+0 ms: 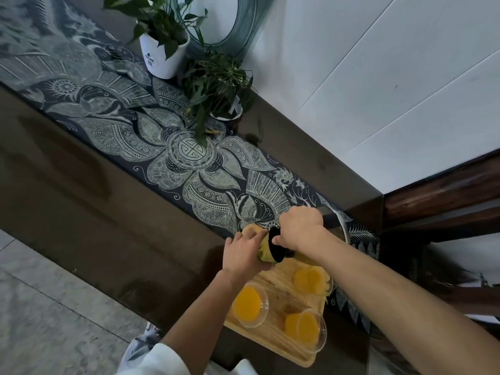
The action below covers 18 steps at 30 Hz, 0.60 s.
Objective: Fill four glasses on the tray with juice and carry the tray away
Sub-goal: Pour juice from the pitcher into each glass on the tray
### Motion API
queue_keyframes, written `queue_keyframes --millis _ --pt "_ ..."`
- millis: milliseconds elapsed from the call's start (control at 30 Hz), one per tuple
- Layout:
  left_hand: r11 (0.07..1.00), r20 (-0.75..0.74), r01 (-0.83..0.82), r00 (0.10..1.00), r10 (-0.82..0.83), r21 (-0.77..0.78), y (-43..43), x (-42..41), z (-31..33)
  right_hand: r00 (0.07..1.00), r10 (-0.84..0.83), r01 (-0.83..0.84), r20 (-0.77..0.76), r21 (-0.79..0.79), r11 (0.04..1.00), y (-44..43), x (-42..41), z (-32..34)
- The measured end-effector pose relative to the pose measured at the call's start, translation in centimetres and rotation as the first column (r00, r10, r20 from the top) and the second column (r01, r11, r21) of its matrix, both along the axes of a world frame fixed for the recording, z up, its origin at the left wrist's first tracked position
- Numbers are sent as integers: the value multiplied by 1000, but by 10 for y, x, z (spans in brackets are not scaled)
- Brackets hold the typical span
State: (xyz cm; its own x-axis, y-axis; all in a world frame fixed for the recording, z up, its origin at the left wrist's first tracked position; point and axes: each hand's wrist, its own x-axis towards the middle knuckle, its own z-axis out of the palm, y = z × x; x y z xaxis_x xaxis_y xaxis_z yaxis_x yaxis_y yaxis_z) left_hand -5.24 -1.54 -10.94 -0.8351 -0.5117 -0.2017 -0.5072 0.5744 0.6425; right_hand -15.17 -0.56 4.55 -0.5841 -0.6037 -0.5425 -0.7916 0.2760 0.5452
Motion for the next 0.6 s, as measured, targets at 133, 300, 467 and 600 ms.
queue_keyframes --millis 133,300,467,600 --pt "1000 -9 1 1000 -1 0 -1 0 -1 1000 0 0 5 0 1000 -1 0 2" --pt "1000 -12 1 1000 -1 2 -1 1 0 1000 -8 8 5 0 1000 -1 1 2" --pt "1000 -14 -2 1000 1 -2 -1 0 0 1000 -12 12 3 0 1000 -1 2 4" --pt "1000 -14 -3 1000 3 -7 -1 0 -1 1000 -18 18 -1 1 1000 0 3 5"
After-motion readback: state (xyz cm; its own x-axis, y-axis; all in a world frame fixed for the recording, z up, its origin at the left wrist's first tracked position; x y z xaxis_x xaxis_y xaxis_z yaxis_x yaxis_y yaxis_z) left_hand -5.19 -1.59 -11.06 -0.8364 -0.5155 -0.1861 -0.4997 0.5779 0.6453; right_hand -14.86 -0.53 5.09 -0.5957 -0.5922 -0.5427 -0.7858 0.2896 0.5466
